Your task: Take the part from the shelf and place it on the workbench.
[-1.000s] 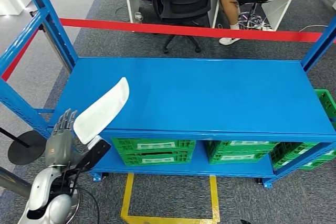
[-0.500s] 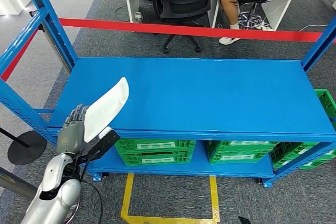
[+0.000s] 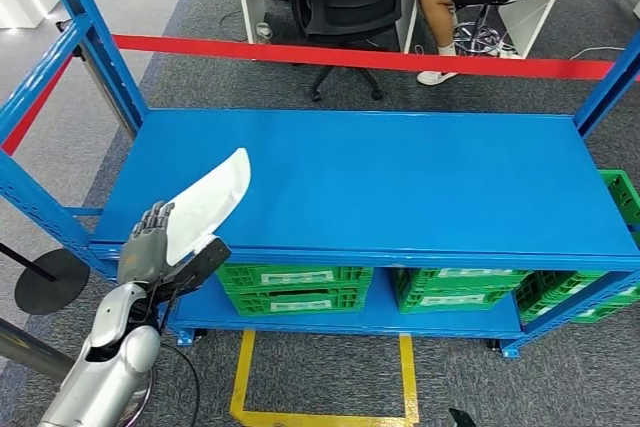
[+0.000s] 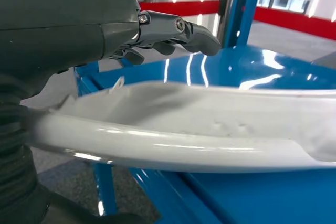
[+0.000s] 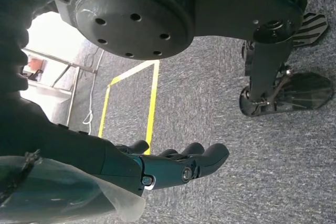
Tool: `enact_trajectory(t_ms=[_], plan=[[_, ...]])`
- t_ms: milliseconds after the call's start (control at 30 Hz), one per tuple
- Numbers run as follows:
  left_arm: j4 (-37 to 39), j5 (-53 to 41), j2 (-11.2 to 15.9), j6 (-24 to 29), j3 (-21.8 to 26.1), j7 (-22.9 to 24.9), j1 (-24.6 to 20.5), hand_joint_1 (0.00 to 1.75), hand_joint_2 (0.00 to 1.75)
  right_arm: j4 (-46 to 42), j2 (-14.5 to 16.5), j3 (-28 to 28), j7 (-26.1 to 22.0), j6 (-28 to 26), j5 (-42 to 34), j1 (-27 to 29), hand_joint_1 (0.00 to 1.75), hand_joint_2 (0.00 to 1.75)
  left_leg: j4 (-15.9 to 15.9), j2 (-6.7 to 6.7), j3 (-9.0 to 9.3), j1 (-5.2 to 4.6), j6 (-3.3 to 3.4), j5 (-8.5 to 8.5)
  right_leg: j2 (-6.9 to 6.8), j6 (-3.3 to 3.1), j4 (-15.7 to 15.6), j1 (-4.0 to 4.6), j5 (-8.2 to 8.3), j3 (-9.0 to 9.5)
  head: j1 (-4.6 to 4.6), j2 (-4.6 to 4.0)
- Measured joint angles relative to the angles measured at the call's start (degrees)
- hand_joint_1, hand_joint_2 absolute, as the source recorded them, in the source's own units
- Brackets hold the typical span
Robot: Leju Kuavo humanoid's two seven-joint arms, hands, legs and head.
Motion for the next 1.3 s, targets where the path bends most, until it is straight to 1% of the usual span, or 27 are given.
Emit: enact_trajectory(t_ms=[300,767,800,833,867,933,967,1000,1033,1300], plan=[[2.4,0.5,0.0,0.0,0.0,0.2,-0.9,0.00,1.75,0.0,0.1,0.0,0.0,0.0,0.1,-0.1,0.00,1.75,0.0,0.00,-0.01,0.00,0.00,0.00,0.00,0.00,0.0,0.00,0.00,0.00,0.00,0.00],[3.5,0.6,0.0,0.1,0.0,0.2,-1.3,0.00,1.75,0.0,0.1,0.0,0.0,0.0,0.1,-0.2,0.00,1.75,0.0,0.00,-0.01,0.00,0.00,0.00,-0.01,0.00,0.0,0.00,0.00,0.00,-0.01,0.00],[3.5,0.6,0.0,0.1,0.0,0.2,-1.3,0.03,1.75,0.0,0.1,0.0,0.0,0.0,0.1,-0.2,0.00,1.75,0.0,0.00,-0.01,0.00,0.00,0.00,-0.01,0.00,0.0,0.00,0.00,0.00,0.00,0.00],[3.5,0.6,0.0,0.1,0.0,0.2,-1.3,0.13,1.75,0.0,0.1,0.0,0.0,0.0,0.1,-0.2,0.00,1.75,0.0,0.00,-0.01,0.00,0.00,0.00,-0.01,0.00,0.0,0.00,0.00,0.00,0.00,0.00],[3.5,0.6,0.0,0.1,0.0,0.2,-1.3,0.37,1.75,0.0,0.1,0.0,0.0,0.0,0.1,-0.2,0.00,1.75,0.0,0.00,-0.01,0.00,0.00,0.00,-0.01,0.00,0.0,0.00,0.00,0.00,-0.01,0.00],[3.5,0.6,0.0,0.1,0.0,0.2,-1.3,1.17,1.75,0.0,0.1,0.0,0.0,0.0,0.1,-0.2,0.00,1.75,0.0,0.00,-0.01,0.00,0.00,0.00,-0.01,0.00,0.0,0.00,0.00,0.00,-0.01,0.00],[3.5,0.6,0.0,0.1,0.0,0.2,-1.3,1.50,1.75,0.0,0.1,0.0,0.0,0.0,0.1,-0.2,0.00,1.75,0.0,0.00,-0.01,0.00,0.00,0.00,0.00,0.00,0.0,0.00,0.00,0.00,-0.01,0.00],[3.5,0.6,0.0,0.1,0.0,0.2,-1.3,1.69,1.75,0.0,0.1,0.0,0.0,0.0,0.1,-0.2,0.00,1.75,0.0,0.00,-0.01,0.00,0.00,0.00,0.00,0.00,0.0,0.00,0.00,0.00,0.00,0.00],[3.5,0.7,0.1,0.1,0.0,0.2,-1.3,1.75,1.75,0.0,0.1,0.0,0.0,0.0,0.1,-0.2,0.00,1.75,0.0,0.00,-0.01,0.00,0.00,0.00,0.00,0.00,0.0,0.00,0.00,0.00,0.00,0.00],[3.5,1.2,0.6,0.3,0.0,0.3,-1.4,1.75,1.75,0.0,0.1,0.0,0.0,0.0,0.2,-0.2,0.00,1.75,0.0,0.00,-0.01,0.00,0.01,0.01,0.00,0.00,0.0,0.00,0.00,0.00,0.00,0.00]])
